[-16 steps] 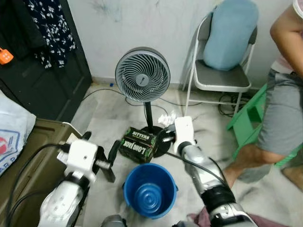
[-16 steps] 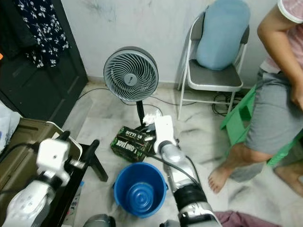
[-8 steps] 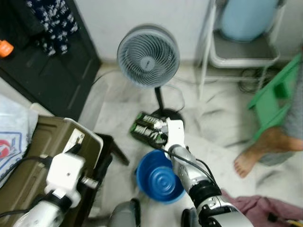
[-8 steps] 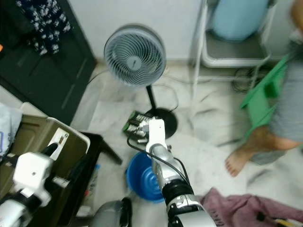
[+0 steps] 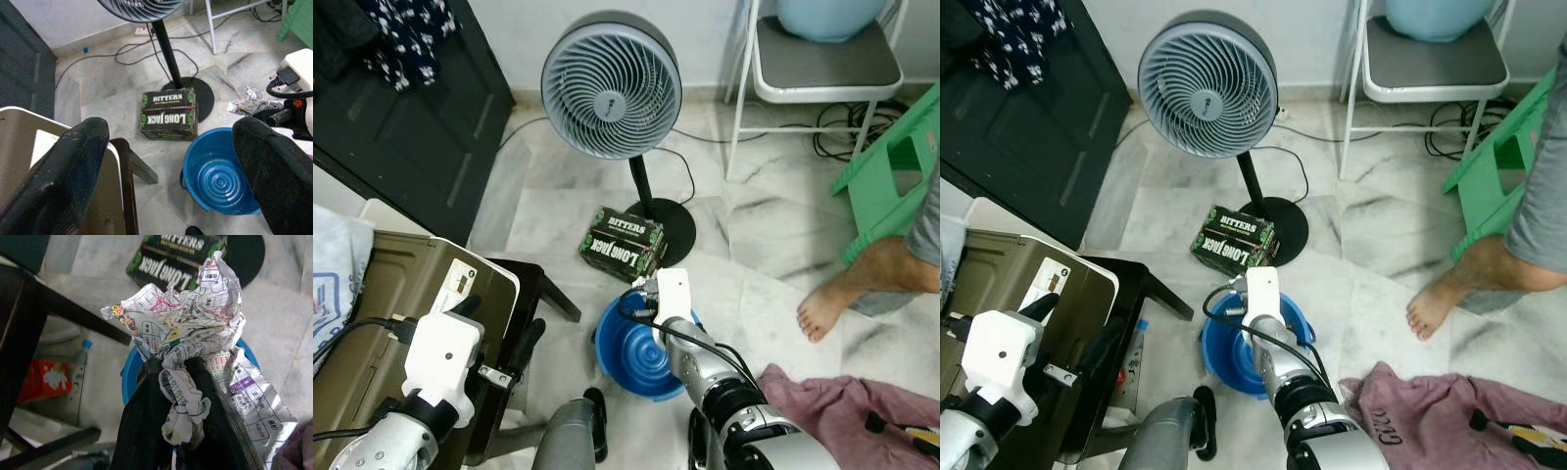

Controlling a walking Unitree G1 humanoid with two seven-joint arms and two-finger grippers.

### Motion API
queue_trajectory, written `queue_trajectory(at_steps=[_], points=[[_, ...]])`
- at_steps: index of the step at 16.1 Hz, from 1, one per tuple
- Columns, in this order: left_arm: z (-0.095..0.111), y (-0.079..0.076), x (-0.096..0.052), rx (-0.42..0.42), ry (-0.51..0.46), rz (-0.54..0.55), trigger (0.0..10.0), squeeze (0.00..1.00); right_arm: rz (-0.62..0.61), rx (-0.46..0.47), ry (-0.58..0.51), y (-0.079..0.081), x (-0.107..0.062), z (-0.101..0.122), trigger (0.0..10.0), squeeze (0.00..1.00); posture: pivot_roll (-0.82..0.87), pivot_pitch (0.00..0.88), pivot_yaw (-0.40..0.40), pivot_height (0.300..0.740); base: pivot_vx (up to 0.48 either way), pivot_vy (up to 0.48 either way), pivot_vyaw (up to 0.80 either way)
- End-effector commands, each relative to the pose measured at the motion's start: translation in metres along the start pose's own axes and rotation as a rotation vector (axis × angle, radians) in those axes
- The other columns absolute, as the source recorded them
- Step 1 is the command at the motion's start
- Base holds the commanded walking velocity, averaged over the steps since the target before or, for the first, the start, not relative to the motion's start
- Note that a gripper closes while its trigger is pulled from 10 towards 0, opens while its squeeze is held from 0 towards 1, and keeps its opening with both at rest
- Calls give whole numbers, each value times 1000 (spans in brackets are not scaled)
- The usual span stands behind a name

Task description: Clean up the room

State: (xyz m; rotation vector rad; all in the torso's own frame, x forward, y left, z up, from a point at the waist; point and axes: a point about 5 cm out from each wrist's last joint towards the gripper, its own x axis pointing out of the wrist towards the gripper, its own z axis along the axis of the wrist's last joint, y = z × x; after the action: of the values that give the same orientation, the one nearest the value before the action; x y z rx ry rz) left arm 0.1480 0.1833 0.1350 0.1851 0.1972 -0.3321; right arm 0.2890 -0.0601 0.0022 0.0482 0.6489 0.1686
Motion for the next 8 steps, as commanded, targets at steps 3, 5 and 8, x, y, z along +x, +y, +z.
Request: queue_trajectory(at_steps=[3,5,8], points=[[-1,0,-4,1,27,12,10000,0,218,57,-1,76,-7,10,10000,0,224,315,140,740,0,0,0],[-1,0,-3,-1,27,13,10000,0,240,65,-1,78,-7,9,10000,0,220,312,137,740,0,0,0],[-1,-1,-1,-1,26,10,10000,0,290,88,-7,80,-7,12,10000,0,219,306,135,740,0,0,0]])
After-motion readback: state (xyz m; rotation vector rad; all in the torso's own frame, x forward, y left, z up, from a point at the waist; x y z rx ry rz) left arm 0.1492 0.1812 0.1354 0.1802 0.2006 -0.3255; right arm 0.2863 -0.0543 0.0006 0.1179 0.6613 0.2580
